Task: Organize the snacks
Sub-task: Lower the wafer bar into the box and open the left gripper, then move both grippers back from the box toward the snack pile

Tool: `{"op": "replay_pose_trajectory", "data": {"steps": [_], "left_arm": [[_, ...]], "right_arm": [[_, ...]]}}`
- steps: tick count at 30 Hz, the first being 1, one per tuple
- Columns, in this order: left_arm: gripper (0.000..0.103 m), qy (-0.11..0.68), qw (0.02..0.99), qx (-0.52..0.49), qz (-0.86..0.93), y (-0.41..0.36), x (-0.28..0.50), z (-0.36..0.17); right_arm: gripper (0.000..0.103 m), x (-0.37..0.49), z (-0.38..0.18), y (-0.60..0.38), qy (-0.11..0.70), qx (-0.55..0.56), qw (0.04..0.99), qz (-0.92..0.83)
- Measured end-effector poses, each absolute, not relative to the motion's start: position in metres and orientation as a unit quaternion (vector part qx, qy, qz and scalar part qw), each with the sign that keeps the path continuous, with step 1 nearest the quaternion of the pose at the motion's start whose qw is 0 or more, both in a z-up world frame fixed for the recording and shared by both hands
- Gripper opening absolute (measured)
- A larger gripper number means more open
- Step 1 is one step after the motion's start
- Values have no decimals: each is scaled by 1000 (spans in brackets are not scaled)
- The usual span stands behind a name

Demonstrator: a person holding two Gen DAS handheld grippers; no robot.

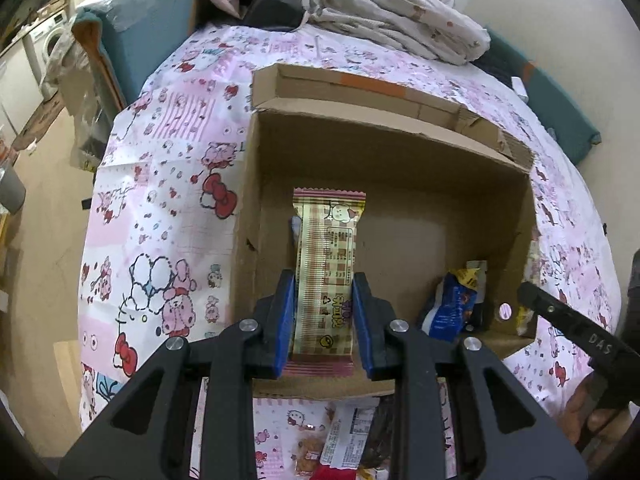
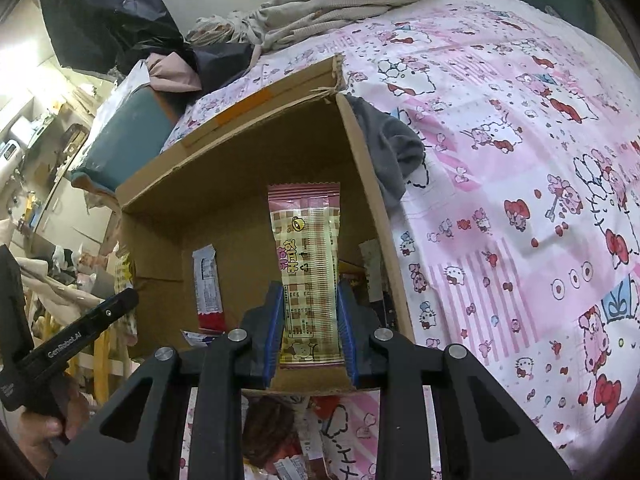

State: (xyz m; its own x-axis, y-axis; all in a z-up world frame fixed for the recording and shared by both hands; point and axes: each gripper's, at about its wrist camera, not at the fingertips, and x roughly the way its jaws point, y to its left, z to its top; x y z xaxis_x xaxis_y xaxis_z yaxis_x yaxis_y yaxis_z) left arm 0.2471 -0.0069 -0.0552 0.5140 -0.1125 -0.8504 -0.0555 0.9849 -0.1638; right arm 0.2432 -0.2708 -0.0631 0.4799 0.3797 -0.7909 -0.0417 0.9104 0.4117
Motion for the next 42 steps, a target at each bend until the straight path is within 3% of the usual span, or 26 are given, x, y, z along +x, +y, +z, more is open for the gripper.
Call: {"op": "replay_pose_trajectory", "data": {"steps": [17, 18, 20, 21, 23, 25, 42], "left_arm": [[29, 496, 865, -70, -15, -12, 247, -59], [33, 496, 865, -68, -16, -13, 247, -59], [57, 493, 868, -66, -20, -15, 245, -57], [63, 489, 869, -67, -22, -15, 244, -56], [85, 484, 872, -71, -23, -15, 242, -53], [90, 479, 874, -74, -18, -14, 241, -51], [90, 442, 894, -67, 0, -1, 217, -32]], "right_arm": [[32, 243, -59, -268, 483, 181, 845, 143], [36, 243, -57, -268, 479, 185, 846, 148], [77, 241, -53, -267, 469, 187, 850, 150], [81, 239, -50, -266, 456, 185, 858, 146], [82, 237, -44, -264, 446, 173, 865, 148], [82, 237, -43, -262, 446, 174, 864, 154], [82, 216, -34, -267, 449, 175, 863, 153]]}}
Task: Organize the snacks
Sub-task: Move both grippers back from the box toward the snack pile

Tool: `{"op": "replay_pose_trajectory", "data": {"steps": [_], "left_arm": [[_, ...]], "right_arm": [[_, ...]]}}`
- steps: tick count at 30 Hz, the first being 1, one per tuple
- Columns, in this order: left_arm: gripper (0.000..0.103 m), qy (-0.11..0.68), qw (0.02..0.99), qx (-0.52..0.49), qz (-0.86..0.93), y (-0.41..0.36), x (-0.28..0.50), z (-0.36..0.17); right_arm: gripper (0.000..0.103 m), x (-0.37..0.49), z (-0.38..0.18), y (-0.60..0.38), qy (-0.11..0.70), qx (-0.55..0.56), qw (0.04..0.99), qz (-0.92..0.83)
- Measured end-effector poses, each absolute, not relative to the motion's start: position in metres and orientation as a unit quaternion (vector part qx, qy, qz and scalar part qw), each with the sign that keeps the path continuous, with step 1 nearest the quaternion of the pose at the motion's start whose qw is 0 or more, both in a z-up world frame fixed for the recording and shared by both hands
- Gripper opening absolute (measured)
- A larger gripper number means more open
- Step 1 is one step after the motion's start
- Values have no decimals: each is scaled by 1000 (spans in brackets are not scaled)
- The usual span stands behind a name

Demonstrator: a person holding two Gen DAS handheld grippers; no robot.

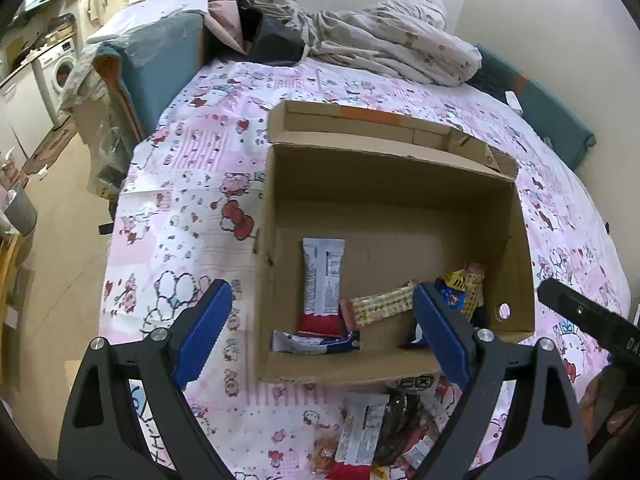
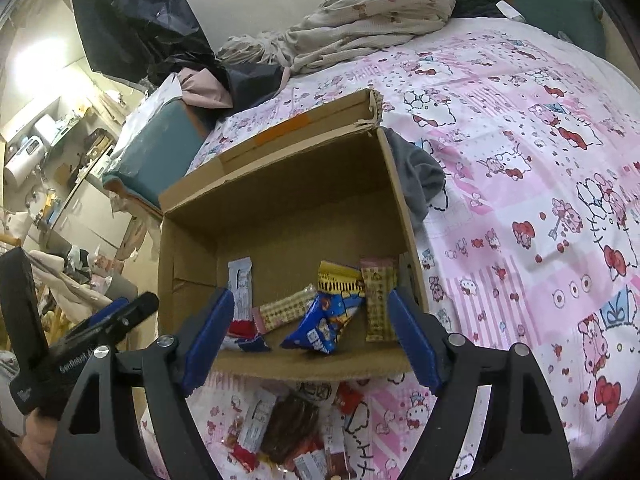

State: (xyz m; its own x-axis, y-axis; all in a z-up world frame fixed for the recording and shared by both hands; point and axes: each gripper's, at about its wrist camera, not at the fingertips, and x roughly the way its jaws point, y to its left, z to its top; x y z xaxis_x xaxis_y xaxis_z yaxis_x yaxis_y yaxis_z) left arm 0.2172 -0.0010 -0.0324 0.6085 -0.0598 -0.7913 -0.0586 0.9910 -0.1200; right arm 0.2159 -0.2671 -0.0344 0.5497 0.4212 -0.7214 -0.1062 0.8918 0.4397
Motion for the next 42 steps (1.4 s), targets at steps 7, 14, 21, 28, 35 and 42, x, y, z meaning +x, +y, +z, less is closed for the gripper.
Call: {"op": "replay_pose_trajectory", "data": {"steps": [7, 14, 21, 28, 35, 42], "left_arm": [[90, 439, 896, -64, 18, 11, 200, -25], [90, 438, 895, -82, 18, 19, 175, -23], [100, 426, 901, -79, 9, 14, 156, -14], [100, 443, 893, -79, 3, 11, 140, -22], [100, 488, 868, -96, -12, 10, 136, -39], [99, 521, 849, -88, 10, 13, 143, -60]], "right_arm": [[82, 196, -28, -263, 454, 162, 862, 159], [88, 174, -28, -258, 458, 154, 860, 164], [95, 153, -28, -252, 464, 144, 859, 160], [96, 141, -31, -251, 471, 145, 855, 161], [96, 138, -46, -244, 505, 120, 842, 149], [96, 143, -90, -235, 592, 101, 786, 145]]}}
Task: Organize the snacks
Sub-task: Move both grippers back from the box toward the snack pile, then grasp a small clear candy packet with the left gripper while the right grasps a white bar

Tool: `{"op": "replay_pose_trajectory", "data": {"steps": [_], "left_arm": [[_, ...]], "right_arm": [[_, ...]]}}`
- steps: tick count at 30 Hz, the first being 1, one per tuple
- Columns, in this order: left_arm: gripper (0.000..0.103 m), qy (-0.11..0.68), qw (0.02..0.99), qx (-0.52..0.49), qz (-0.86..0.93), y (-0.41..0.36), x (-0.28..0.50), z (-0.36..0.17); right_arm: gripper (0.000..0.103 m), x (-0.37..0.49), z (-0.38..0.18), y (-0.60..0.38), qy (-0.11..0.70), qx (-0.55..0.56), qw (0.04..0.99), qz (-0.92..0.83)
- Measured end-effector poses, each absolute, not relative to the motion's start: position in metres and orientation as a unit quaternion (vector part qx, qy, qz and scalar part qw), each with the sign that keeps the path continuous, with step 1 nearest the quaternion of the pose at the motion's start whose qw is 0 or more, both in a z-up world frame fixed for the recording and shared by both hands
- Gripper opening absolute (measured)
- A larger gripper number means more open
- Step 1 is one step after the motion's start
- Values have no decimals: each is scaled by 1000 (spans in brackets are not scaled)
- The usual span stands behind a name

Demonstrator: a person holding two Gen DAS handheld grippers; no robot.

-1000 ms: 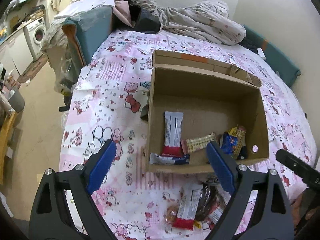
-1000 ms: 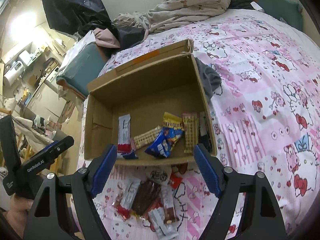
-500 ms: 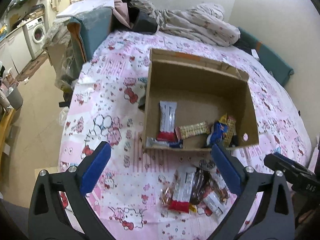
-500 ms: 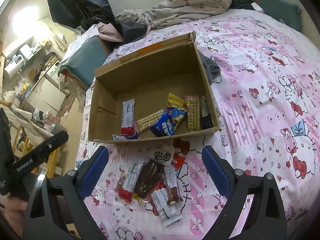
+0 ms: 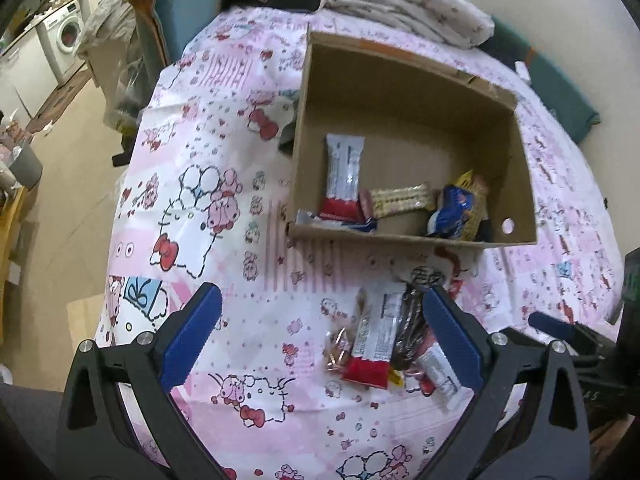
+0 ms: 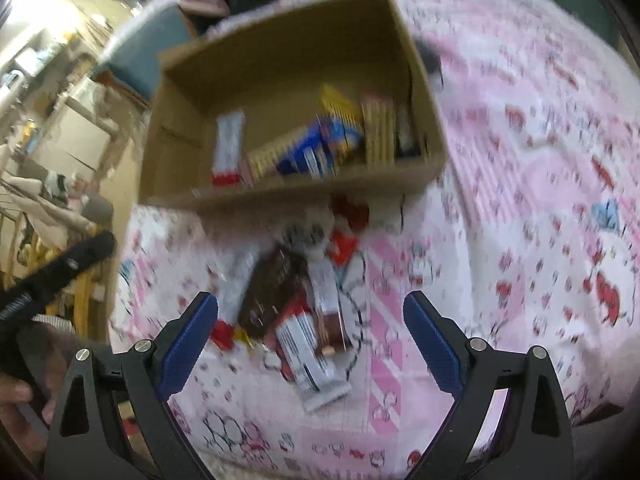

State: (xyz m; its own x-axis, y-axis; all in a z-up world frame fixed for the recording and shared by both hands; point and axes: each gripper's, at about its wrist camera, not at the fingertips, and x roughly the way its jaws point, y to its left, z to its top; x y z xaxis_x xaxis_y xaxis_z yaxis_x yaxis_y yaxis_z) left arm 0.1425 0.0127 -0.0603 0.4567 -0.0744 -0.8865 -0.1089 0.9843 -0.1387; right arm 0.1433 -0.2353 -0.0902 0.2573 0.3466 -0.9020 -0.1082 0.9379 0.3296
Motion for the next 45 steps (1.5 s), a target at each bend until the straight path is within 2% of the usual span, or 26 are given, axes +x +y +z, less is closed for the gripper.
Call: {"op": "replay_pose_trajectory", "data": {"steps": [7, 10, 15, 19, 27, 28, 30, 32, 34, 36, 37, 38, 39, 41, 45], "left_arm": [[97, 536, 837, -101, 41, 27, 148, -77], [76, 560, 819, -121, 37, 31, 150, -89], [70, 606, 787, -118, 22, 22, 151, -115], [51, 646, 759, -80, 10, 1, 152, -143], [48, 673, 739, -37, -2, -25, 158, -174], [44, 672, 740, -32, -4, -27, 158, -174], [23, 671, 741, -22, -2, -30, 158, -174], [15, 674, 739, -17, -3, -31, 159, -174], [14, 677, 736, -20, 5, -28, 159, -171], [14, 680, 732, -38, 18, -19, 159, -166], [14, 676, 735, -51, 21, -16, 158, -162], [14, 672, 738, -58, 24, -12, 157, -158], [14, 668, 741, -60, 25, -10, 156, -154], [14, 654, 753, -67, 29, -5, 155, -142], [14, 631, 770, -91, 32, 3, 153, -122]], "right_arm": [[96, 147, -107, -234, 625, 102, 762, 137], [96, 151, -110, -236, 630, 114, 757, 128], [96, 156, -112, -240, 632, 125, 755, 121], [96, 156, -112, -243, 634, 137, 752, 120], [96, 155, -113, -254, 636, 148, 750, 109], [96, 155, -113, -254, 637, 149, 749, 108], [96, 156, -114, -255, 638, 150, 748, 107], [96, 156, -114, -254, 639, 148, 747, 108], [96, 156, -117, -251, 645, 149, 740, 116], [90, 153, -120, -245, 653, 147, 731, 134], [78, 151, -123, -241, 660, 136, 725, 141], [72, 149, -126, -237, 667, 127, 720, 146], [69, 146, -130, -233, 676, 118, 711, 153], [56, 141, -138, -223, 693, 97, 695, 164], [55, 132, -150, -204, 713, 40, 679, 172]]}}
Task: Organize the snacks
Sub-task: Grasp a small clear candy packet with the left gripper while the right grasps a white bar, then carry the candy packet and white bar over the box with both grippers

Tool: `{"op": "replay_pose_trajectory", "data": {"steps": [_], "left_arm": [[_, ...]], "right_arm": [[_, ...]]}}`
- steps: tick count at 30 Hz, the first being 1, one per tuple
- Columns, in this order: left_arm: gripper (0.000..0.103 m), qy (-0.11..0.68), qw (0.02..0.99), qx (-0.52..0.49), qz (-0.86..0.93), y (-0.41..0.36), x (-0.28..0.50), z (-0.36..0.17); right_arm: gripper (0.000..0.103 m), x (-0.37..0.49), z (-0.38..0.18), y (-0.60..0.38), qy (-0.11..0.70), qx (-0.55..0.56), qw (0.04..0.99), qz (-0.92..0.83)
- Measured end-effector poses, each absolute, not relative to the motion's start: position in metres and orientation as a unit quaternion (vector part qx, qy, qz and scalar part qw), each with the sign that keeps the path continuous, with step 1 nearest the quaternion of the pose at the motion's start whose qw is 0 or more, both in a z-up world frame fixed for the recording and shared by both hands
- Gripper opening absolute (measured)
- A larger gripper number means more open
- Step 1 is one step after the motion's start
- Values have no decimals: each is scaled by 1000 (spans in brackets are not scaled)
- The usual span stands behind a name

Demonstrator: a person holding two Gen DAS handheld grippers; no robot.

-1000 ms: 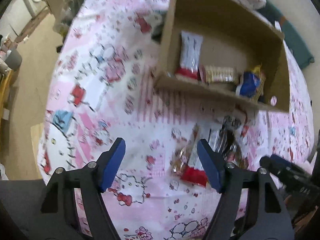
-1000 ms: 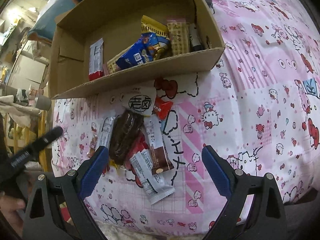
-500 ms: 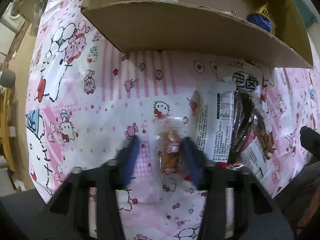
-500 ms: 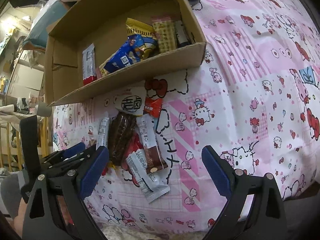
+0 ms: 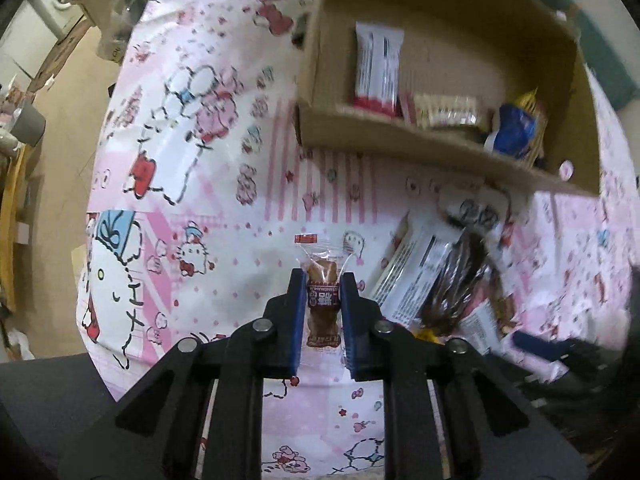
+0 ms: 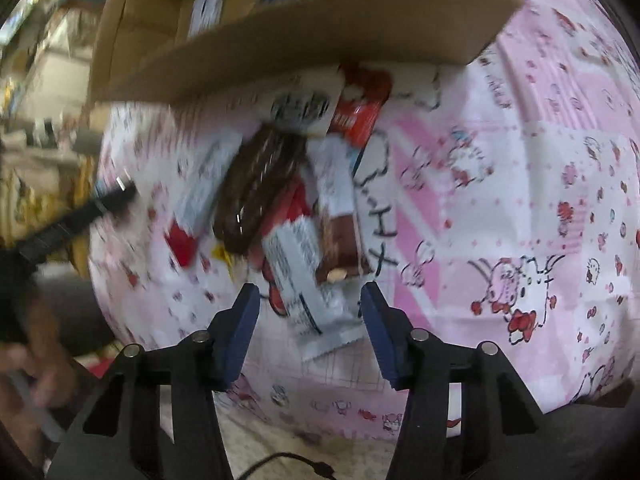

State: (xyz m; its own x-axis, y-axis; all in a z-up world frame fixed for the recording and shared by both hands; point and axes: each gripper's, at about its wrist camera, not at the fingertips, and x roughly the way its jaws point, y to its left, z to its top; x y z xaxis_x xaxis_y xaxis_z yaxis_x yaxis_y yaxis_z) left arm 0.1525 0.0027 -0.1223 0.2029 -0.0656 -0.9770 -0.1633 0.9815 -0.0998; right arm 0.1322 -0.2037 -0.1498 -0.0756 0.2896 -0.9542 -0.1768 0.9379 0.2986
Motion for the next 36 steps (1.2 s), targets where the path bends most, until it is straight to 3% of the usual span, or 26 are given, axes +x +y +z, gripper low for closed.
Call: {"op": "replay_pose_trajectory", "data": {"steps": [7, 9, 10, 19, 27, 36], "left_arm": [[14, 617, 781, -100, 18, 7, 150, -110], [14, 616, 781, -97, 14, 5, 150, -110], [14, 616, 782, -96, 13, 4, 150, -110], [14, 614, 783, -95, 19, 12, 146, -109], [14, 601, 793, -100, 17, 11, 150, -99], [14, 580, 810, -88, 26, 16, 143, -90]], "right_arm": [[55, 127, -168, -169, 709, -61, 682, 170], [44, 122, -166, -160, 698, -93, 688, 176], [33, 119, -164, -158, 696, -99, 687, 182], [33, 98, -141, -184, 713, 7, 666, 218], [33, 87, -104, -193, 700, 6, 677, 227], [33, 95, -40, -230, 566, 93, 777, 260]]}}
